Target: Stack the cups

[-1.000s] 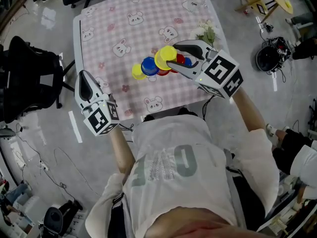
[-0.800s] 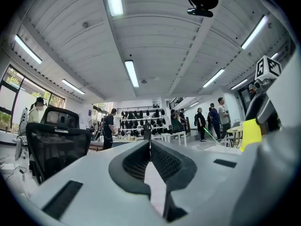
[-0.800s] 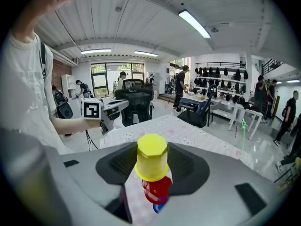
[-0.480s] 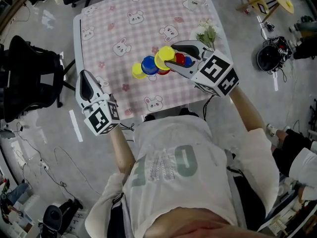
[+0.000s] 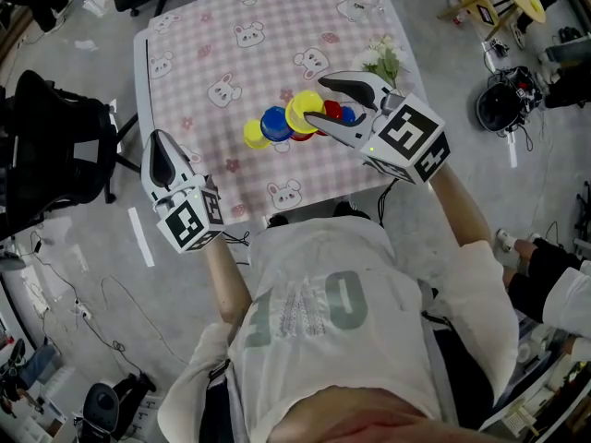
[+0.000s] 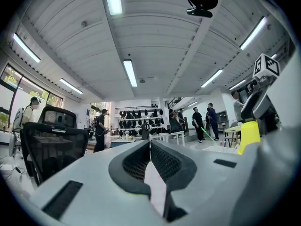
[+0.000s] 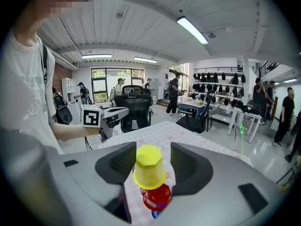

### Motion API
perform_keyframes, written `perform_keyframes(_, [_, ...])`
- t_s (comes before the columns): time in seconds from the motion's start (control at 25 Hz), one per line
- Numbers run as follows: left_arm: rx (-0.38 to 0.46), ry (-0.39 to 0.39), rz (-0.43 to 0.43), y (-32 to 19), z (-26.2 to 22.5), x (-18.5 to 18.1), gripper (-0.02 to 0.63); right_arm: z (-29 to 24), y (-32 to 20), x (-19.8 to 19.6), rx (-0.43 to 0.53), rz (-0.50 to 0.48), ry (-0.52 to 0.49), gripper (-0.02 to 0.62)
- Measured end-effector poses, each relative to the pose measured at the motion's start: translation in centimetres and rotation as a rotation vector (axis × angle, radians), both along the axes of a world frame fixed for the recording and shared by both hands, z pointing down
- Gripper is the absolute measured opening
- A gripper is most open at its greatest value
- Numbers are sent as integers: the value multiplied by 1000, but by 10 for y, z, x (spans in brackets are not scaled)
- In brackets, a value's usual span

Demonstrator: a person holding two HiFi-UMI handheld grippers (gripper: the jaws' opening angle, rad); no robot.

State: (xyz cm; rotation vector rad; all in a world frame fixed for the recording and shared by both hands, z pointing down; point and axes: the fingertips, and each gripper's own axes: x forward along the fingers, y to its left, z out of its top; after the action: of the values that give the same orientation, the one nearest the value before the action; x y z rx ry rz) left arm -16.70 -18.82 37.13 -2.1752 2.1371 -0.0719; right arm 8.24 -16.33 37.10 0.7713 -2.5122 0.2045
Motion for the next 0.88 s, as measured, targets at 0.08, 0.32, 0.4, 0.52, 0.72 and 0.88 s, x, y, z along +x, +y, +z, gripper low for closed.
perform_keyframes(0.08, [9, -8, 13, 0, -5, 6, 29, -12, -3, 5, 33, 30, -25, 222])
perform_keyframes(0.32, [78, -85, 91, -2, -36, 40, 29, -59, -18, 32, 208, 238, -149, 140])
perform_keyframes(0.4, [92, -104, 125, 0, -44, 55, 29, -69, -18, 47, 284, 359, -203, 90])
perform_keyframes(0.52, [122, -107, 174, -1, -58, 75, 29, -80, -16, 66, 358, 517, -298, 53])
perform_keyframes(0.72, [169, -63, 234, 2, -69, 98, 29, -65, -2, 89, 392, 662, -339, 35])
perform_keyframes(0.88, [140, -106, 253, 12, -65, 119, 29, -36, 17, 117, 343, 754, -348, 34])
